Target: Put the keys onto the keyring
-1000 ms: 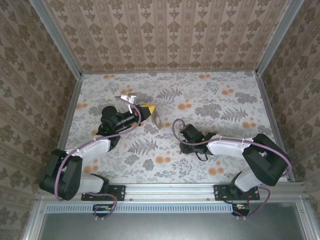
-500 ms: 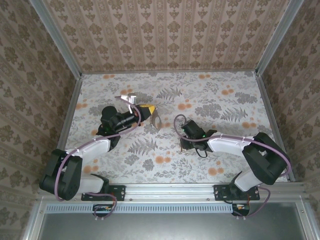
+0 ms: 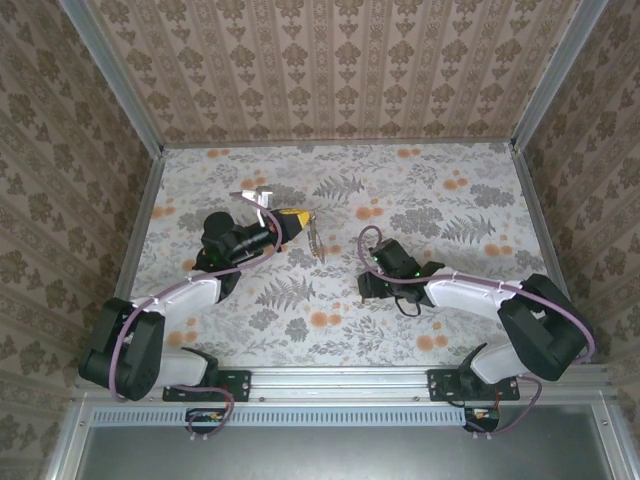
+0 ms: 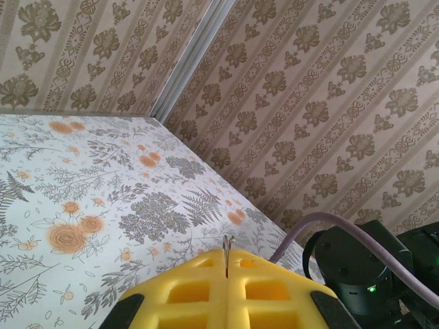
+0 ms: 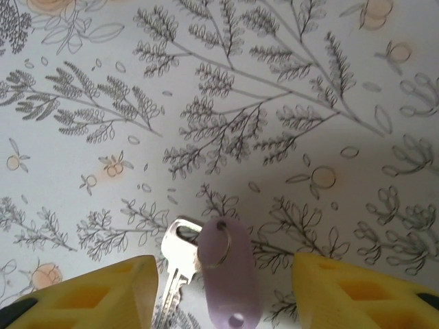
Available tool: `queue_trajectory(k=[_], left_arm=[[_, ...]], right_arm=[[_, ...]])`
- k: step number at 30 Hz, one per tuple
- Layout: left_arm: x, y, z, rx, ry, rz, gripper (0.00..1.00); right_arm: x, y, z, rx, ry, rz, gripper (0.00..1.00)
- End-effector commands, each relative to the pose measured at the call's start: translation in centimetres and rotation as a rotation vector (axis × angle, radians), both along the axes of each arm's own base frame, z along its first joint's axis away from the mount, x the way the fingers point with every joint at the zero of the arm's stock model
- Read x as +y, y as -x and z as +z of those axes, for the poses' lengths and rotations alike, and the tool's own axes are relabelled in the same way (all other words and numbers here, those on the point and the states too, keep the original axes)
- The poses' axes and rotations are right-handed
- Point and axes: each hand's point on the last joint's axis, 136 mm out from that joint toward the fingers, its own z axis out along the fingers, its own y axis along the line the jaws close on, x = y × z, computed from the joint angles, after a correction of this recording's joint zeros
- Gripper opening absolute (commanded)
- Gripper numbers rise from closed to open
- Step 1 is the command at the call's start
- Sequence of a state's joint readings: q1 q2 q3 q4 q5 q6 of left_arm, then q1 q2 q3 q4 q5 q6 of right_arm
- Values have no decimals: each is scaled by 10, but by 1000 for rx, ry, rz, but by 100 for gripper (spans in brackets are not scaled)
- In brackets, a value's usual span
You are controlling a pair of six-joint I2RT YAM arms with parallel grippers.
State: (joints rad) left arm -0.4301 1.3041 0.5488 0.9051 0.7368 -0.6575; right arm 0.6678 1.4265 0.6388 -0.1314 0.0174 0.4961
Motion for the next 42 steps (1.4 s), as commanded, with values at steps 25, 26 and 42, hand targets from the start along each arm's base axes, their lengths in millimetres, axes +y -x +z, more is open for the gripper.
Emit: queue_trajectory(k=[25, 26, 42], left_arm=[[6, 7, 12, -53, 16, 3, 0], [6, 7, 12, -53, 16, 2, 0], [7, 6, 8, -44, 14, 11, 0]], right_arm=[[56, 31, -15, 84, -147, 90, 55], [59, 28, -14, 81, -152, 91, 55], [75, 8, 20, 4, -181, 127, 54]])
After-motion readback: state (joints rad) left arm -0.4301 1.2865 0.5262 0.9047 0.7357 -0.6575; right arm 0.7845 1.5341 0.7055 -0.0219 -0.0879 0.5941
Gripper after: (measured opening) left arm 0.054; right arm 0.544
